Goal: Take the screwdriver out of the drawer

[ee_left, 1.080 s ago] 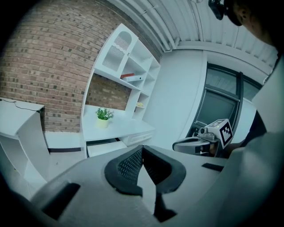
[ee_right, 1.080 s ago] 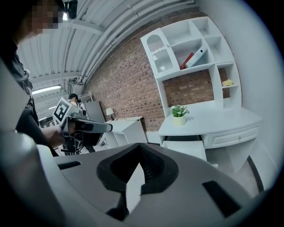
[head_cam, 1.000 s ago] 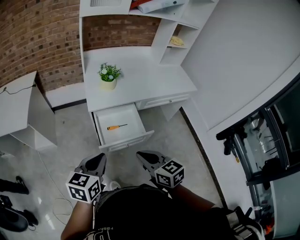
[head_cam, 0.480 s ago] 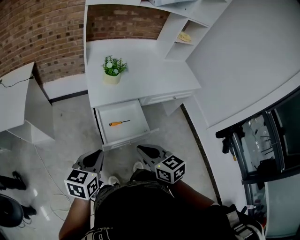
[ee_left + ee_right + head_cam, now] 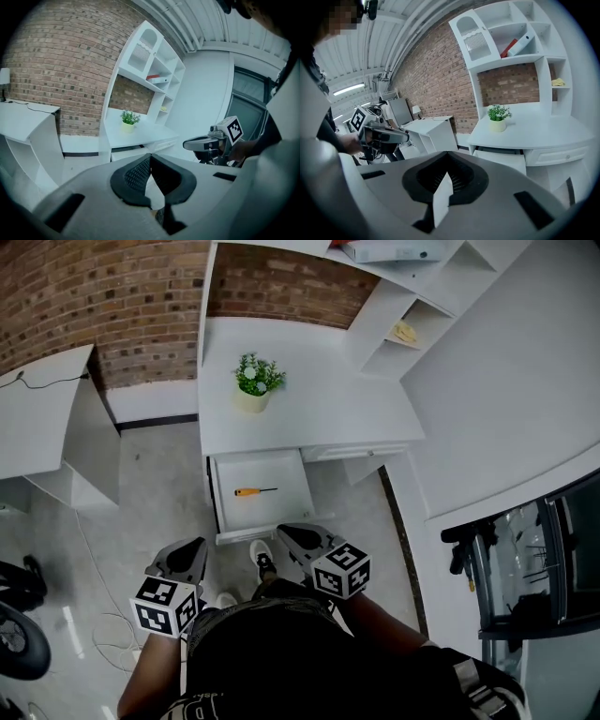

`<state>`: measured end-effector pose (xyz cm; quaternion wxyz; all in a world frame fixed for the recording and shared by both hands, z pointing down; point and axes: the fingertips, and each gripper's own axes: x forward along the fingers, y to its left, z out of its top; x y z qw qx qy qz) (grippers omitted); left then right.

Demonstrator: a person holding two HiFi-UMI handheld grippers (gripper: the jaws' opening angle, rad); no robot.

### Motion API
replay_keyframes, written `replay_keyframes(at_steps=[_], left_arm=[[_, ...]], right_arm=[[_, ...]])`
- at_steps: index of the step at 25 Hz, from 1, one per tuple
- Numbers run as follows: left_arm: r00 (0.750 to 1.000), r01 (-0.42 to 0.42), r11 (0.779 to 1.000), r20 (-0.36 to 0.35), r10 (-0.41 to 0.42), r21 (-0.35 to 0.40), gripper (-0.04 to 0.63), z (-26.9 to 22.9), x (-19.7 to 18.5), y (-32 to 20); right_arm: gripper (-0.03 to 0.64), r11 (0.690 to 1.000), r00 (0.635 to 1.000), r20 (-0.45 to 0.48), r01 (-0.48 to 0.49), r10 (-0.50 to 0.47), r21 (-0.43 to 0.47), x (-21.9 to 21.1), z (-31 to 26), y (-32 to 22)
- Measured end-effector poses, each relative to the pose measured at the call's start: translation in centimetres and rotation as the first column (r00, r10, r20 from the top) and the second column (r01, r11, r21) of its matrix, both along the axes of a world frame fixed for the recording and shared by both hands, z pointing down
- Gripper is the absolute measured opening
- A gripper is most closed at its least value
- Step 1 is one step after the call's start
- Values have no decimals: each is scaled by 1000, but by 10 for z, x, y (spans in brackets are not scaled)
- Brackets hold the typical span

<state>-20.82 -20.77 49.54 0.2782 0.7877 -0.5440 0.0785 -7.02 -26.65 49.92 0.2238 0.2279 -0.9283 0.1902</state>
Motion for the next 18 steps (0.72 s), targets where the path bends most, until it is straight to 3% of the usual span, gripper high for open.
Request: replay_keyframes(at_steps=[4, 10, 18], left_arm=[[999, 49, 998, 15, -48, -34, 17, 13, -11, -8], [995, 98, 992, 23, -96, -84, 17, 37, -15, -30], [993, 118, 977, 37, -113, -179, 17, 75, -3, -62]], right_arm=[[5, 999, 998, -37, 45, -45, 1, -9, 12, -28], [5, 988, 976, -165, 150, -145, 17, -11, 48, -61], [6, 947, 888, -338, 319, -312, -35, -10, 120, -92]])
